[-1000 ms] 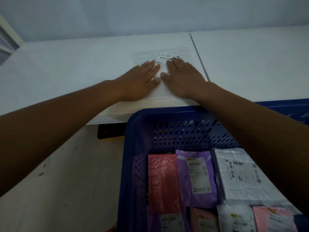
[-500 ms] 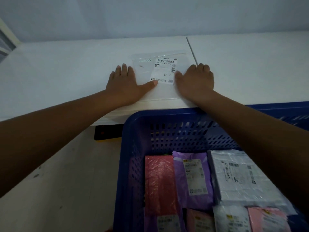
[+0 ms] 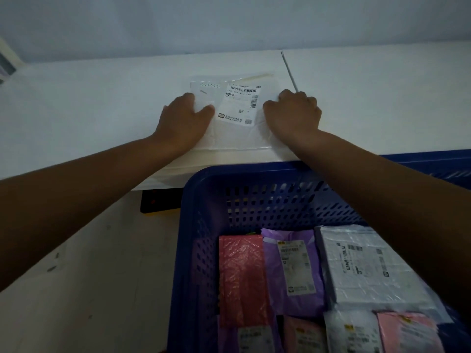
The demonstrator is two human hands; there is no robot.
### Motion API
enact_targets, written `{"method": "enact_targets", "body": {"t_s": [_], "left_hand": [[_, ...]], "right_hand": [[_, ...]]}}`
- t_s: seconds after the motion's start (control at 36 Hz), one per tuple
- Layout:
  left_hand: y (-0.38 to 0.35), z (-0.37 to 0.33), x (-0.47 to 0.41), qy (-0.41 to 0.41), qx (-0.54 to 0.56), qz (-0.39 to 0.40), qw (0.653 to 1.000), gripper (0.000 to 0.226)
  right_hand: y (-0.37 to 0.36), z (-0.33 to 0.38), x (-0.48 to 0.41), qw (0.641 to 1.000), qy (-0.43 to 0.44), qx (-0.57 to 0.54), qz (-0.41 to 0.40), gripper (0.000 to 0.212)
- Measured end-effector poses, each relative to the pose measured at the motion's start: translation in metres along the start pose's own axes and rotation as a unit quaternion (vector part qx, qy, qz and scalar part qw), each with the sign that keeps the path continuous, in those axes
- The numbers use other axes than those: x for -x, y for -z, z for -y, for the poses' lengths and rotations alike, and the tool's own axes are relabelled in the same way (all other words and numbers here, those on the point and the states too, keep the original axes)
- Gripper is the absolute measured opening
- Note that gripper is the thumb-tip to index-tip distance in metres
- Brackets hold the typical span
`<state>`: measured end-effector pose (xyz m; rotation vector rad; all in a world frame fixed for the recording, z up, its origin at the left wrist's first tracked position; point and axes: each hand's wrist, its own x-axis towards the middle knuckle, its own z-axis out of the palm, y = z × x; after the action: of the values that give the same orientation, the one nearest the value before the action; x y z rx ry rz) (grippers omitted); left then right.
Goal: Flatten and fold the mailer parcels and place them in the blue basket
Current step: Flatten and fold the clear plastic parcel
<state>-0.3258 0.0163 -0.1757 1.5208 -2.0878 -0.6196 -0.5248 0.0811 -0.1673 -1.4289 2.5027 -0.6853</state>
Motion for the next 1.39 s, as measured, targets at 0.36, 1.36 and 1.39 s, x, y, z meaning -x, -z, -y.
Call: {"method": "enact_targets", "body": {"t_s": [0.36, 1.36, 1.39], "left_hand": [[0.016, -0.023, 0.004, 0.11, 0.344, -0.035, 0.932, 0.085], [0.034, -0.069, 0.013, 0.1, 0.724, 0.131, 0.67, 0.046], [0.034, -0.068, 0.013, 0.095, 0.736, 0.133, 0.657, 0.045]], "right_hand": [[0.007, 0.019, -0.003, 0.915, -0.064, -0.398, 0.009, 0.041], [0.031, 0.019, -0.005, 0.851, -0.112, -0.501, 0.11, 0.023], [0.031, 0.016, -0.006, 0.83, -0.131, -0.524, 0.14, 0.031]]}}
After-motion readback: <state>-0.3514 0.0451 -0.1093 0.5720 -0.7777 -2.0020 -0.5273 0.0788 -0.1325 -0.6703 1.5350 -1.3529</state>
